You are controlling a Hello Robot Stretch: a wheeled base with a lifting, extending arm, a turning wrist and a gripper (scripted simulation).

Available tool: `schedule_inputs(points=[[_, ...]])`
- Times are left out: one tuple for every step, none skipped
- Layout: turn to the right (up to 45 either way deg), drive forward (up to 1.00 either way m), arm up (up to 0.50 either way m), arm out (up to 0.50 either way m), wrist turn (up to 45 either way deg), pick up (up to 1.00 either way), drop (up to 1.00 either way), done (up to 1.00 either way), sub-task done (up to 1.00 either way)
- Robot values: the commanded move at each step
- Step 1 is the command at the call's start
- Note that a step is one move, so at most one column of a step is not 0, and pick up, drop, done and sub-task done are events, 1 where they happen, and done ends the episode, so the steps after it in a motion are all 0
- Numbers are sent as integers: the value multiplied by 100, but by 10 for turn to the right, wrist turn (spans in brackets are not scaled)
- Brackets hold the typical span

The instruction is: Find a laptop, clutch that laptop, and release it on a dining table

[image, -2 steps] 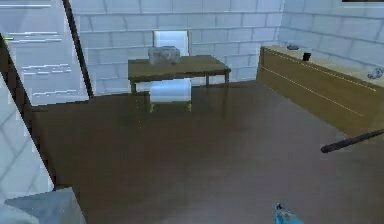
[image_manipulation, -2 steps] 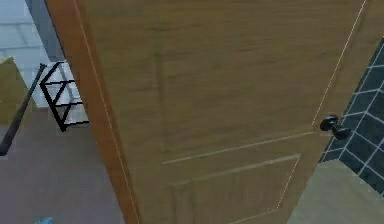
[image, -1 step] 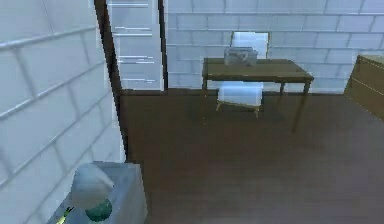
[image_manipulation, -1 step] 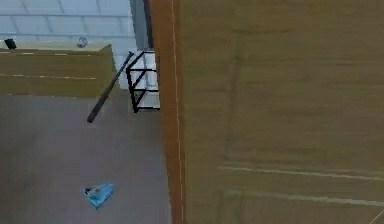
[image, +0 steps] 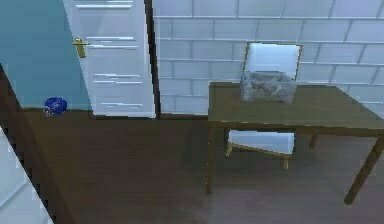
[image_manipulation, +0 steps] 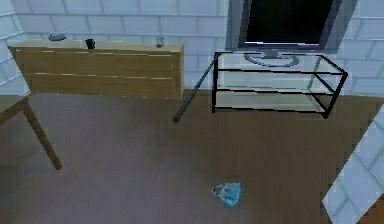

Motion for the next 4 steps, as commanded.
schedule_inputs(points=[[-30,0,0,0,0,0,0,0,0],[0,30,0,0,0,0,0,0,0],[-240,0,0,0,0,0,0,0,0],[0,70,0,0,0,0,0,0,0]])
